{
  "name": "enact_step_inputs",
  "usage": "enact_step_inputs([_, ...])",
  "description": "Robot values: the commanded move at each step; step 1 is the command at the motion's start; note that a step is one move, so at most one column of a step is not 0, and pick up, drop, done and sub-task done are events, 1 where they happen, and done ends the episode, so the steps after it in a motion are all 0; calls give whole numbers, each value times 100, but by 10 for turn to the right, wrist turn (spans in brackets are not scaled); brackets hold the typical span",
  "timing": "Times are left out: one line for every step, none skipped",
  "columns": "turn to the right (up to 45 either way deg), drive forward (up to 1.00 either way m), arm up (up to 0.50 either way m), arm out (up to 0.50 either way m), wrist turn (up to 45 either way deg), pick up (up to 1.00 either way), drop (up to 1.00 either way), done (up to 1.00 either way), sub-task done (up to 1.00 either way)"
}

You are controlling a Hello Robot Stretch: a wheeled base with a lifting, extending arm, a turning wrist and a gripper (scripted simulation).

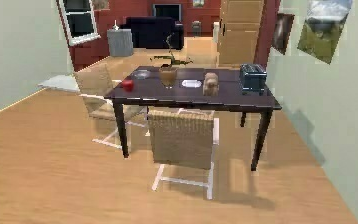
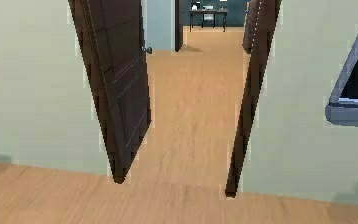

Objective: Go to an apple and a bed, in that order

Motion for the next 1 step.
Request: enact_step_inputs([0,65,0,0,0,0,0,0,0])
